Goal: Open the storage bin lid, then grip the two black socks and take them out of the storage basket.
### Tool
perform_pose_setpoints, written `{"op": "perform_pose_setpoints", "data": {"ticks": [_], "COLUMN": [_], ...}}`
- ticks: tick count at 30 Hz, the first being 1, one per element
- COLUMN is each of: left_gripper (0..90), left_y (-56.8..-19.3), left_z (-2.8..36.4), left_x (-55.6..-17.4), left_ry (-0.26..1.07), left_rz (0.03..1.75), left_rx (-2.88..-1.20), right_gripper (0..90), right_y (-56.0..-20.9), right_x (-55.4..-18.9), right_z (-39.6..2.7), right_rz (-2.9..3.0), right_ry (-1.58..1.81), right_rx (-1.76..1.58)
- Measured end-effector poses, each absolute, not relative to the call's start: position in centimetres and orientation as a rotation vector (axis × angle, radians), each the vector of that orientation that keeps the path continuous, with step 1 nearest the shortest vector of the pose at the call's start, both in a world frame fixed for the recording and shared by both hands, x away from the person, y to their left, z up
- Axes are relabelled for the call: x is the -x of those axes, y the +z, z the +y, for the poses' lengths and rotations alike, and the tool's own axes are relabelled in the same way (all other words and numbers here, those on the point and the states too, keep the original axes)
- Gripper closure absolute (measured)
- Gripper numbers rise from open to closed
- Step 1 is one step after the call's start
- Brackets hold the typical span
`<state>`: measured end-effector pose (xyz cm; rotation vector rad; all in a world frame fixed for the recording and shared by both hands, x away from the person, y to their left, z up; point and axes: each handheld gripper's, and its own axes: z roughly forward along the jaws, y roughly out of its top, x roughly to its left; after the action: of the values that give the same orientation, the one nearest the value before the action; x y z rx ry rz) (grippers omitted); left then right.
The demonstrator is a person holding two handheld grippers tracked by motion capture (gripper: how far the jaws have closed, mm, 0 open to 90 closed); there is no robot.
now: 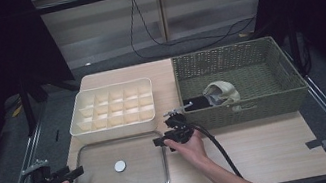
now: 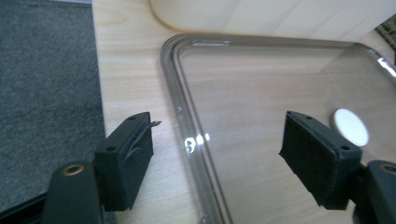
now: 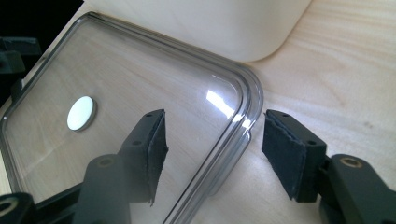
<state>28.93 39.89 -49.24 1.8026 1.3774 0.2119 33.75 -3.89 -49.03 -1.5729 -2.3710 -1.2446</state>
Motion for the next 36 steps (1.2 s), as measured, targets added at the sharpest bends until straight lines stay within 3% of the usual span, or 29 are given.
{"op": "perform_pose_setpoints", "data": {"ticks": [12, 21, 36], "left_gripper": [9.4, 3.9, 4.5], "left_y": [-47.4, -46.0, -45.6], "left_z": [37.6, 35.9, 31.7], "left_x": [-28.3, -27.9, -26.4], "left_ry": [0.234, 0.224, 0.208], "left_rz": [1.315, 1.214, 1.115], "left_rx": [-1.823, -1.829, -1.852], "right_gripper": [35.7, 36.5, 33.9], "right_y": [-48.2, -47.6, -46.0], "right_x": [-33.3, -33.0, -32.4], "right_z": [-4.4, -5.5, -6.2], "right_rz": [-2.371, -2.364, -2.387], "right_ry": [-1.349, -1.417, -1.500], "right_rx": [1.476, 1.429, 1.345]}}
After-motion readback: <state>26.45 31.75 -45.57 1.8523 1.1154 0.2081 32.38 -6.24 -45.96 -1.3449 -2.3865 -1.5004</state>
